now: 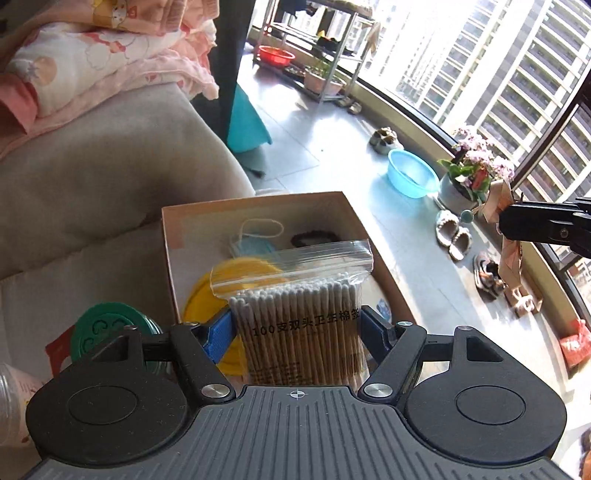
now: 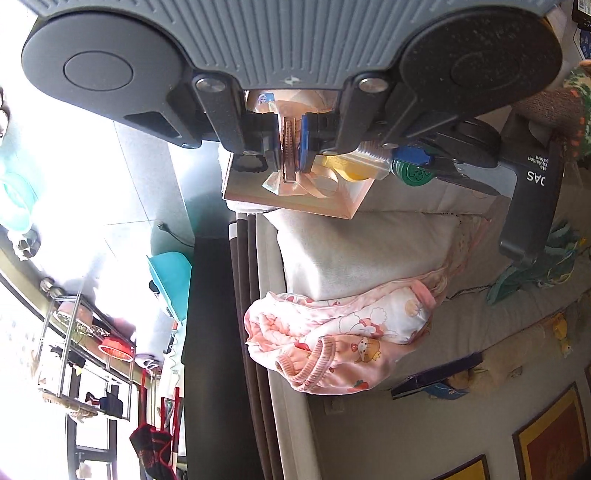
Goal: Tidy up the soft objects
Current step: 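Carry swab bag and ribbon to the pink box while the left gripper releases the swab bag inside, then lower the peach ribbon into the pink box and open the right gripper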
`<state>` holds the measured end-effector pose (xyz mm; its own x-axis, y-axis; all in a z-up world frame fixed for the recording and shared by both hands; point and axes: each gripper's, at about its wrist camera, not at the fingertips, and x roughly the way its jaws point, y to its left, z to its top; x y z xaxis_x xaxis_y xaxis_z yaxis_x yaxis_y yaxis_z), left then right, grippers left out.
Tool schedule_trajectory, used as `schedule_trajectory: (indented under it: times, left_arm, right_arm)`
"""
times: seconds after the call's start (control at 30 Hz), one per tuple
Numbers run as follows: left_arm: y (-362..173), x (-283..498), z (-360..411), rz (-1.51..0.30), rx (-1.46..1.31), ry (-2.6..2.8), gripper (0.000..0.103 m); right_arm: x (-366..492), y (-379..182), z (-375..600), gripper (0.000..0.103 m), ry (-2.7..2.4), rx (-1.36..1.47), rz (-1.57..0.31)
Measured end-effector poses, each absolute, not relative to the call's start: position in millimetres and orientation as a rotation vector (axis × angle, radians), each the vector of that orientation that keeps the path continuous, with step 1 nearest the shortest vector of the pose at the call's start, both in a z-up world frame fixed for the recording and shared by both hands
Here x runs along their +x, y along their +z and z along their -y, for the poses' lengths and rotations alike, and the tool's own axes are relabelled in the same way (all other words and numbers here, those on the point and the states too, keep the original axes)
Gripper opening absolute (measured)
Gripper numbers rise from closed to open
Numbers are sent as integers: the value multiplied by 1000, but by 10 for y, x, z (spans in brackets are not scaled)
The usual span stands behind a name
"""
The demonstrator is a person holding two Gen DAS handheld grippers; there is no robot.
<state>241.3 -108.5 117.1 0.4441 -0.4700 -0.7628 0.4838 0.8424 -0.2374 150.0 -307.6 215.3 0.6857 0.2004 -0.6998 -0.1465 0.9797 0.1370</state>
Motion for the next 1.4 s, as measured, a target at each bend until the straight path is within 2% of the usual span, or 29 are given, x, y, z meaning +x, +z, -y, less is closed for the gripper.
schedule_trajectory:
  times: [0.07,0.2,0.33,0.47,0.63,0.73,0.77,0.93,1.03,1.23,1.4]
  left_arm:
    - [1076,2367,1031,-861,-16,-595,76]
    - [904,2211,936,-833,-121,-625,76]
    - [819,2083,1060,-782,25,-591,76]
    - [732,2242,1099,-883,-7,-589,75]
    - [684,2313,1087,-937,-6,-599,75]
    - [663,2432,1104,-963,-12,-604,71]
    - [660,2460,1111,-962,-22,-608,63]
    - [695,2482,1091,-931,-51,-646,59]
    - [860,2298,1007,-852,-41,-673,59]
    - [1080,1906,722,-780,-12,-709,59]
    - [1061,1654,450,-780,-21,-675,59]
  right_arm:
    - [1594,2055,3111,10,194,84,-798]
    - [1808,1848,3099,10,194,97,-811]
    - [2079,1647,2994,10,190,97,-822]
    - [2423,1493,2849,10,189,86,-826]
    - [2860,1188,2718,10,184,120,-926]
    - [3048,934,2644,12,173,112,-1016]
    - [3076,886,2638,12,171,116,-1032]
    - [2916,1020,2682,29,171,111,-976]
    - [2671,1234,2707,34,205,90,-912]
    - [2300,1452,2605,36,339,87,-843]
    - [2463,1168,2266,37,385,57,-949]
